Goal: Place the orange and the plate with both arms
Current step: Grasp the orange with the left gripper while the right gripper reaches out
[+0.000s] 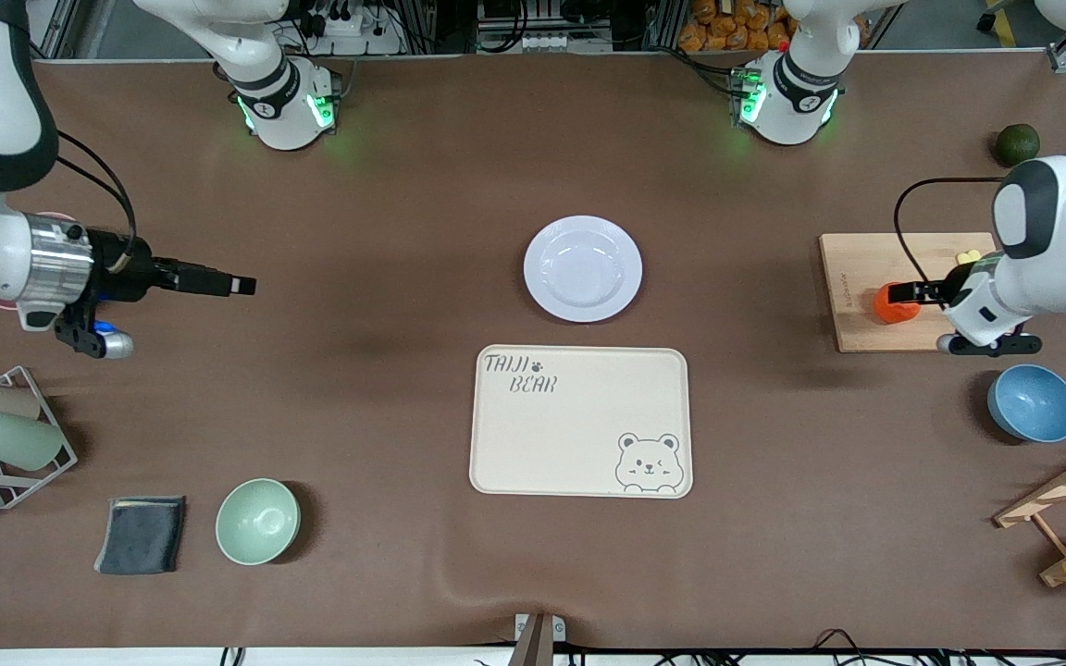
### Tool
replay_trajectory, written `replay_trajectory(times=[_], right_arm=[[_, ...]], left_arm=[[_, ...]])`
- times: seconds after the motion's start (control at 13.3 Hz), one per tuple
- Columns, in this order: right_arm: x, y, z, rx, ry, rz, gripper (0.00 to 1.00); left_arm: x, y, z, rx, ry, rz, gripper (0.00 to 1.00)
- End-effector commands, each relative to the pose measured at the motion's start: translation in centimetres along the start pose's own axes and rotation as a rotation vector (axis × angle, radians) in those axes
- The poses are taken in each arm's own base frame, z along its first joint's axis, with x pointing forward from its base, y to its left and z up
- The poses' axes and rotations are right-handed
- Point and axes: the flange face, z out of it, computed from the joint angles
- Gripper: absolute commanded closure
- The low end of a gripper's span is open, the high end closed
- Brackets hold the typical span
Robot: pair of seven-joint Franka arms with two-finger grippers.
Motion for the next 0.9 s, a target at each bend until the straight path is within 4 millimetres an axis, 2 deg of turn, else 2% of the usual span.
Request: replay_trajectory(times=[0.0, 0.22, 0.52, 0.67, 0.82], right_arm=[[-0.1, 0.2, 0.9, 0.071, -0.024, 0.033, 0.0], [0.5, 1.8, 3.2, 0.188, -0.066, 0.089, 0.0], [0.9, 3.4, 5.1, 0.326, -0.116, 0.093, 0.0], [1.1, 5.1, 6.1, 0.385, -0.125, 0.063, 0.0], [1.3, 5.6, 7.2, 0.42, -0.144, 0.073, 0.0]], left_arm=[[-0.6, 0.2, 2.0, 0.028, 0.01, 0.032, 0.0], [-0.4, 0.2, 4.5, 0.08, 0.028, 0.074, 0.0], [0.3, 0.1, 7.4, 0.139, -0.008, 0.134, 0.0], [0.6, -0.2, 8.2, 0.155, -0.008, 0.151, 0.0], [0.6, -0.5, 8.4, 0.155, -0.01, 0.147, 0.0]])
